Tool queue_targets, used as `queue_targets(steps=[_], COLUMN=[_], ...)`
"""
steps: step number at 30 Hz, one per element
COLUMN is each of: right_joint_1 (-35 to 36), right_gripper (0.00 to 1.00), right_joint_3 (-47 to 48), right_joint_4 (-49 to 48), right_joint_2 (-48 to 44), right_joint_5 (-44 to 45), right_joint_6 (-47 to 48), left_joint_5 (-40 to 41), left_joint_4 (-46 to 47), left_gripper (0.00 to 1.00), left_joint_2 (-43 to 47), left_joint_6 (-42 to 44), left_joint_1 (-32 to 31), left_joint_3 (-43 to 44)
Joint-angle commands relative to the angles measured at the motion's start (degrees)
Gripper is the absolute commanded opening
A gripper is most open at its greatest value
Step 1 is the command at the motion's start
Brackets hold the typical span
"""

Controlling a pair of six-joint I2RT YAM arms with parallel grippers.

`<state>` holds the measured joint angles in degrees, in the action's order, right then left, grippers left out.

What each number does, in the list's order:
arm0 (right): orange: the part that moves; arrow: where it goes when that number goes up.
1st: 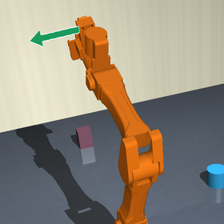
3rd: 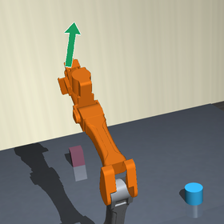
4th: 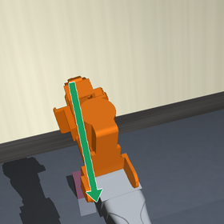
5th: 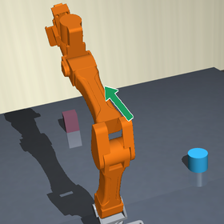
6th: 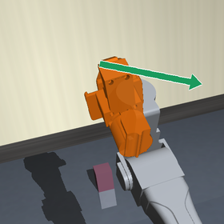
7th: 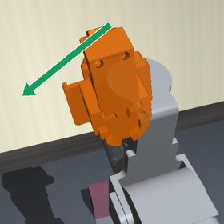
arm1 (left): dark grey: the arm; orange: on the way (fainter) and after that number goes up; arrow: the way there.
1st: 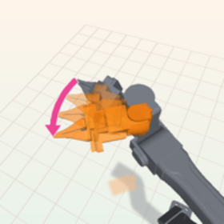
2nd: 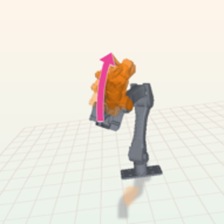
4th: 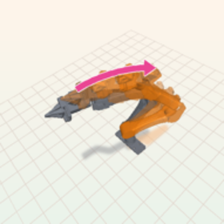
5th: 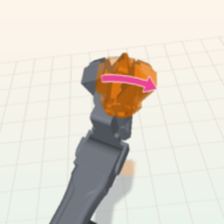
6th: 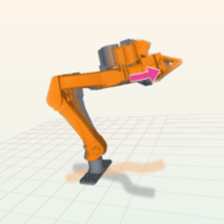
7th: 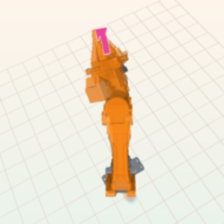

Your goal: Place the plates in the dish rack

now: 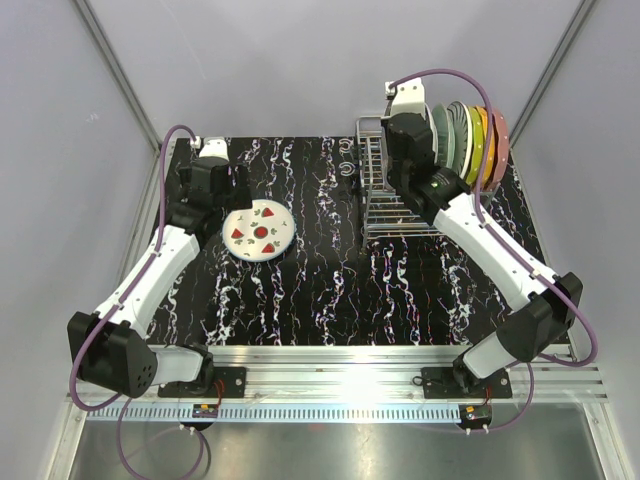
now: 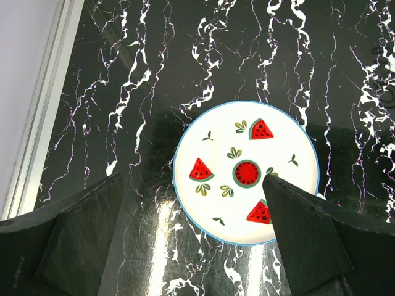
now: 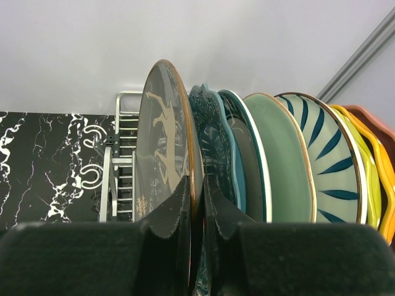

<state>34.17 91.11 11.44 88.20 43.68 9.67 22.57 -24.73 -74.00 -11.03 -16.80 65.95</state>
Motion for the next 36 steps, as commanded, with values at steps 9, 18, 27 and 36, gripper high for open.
queue_targets(steps=[9, 18, 27, 36], right_joint_1=[-0.8, -0.8, -0.8, -0.8], right_gripper=[0.23, 0.28, 0.27, 0.27], right_joint_3=[1.2, 0.1, -1.8, -5.9], right_joint_4=[-2.1, -2.0, -1.9, -2.3], right_joint_2=[0.4, 0.1, -1.6, -4.4], right_joint_5=[-5.8, -6.6, -7.6, -11.2], right_joint_6=[-4.8, -5.5, -6.2, -8.6], left_joint_5=[-1.5, -1.8, -2.4, -2.9], left_joint_4=[2.4, 2.3, 2.3, 2.3], left_gripper=[0.99, 0.99, 0.99, 0.99], left_joint_2=[-0.5, -0.6, -0.8, -1.0], left_joint_6=[0.2, 0.1, 0.1, 0.1], left_joint_1=[0.3, 0.3, 0.3, 0.3], left_joint_3=[0.1, 0.2, 0.2, 0.3])
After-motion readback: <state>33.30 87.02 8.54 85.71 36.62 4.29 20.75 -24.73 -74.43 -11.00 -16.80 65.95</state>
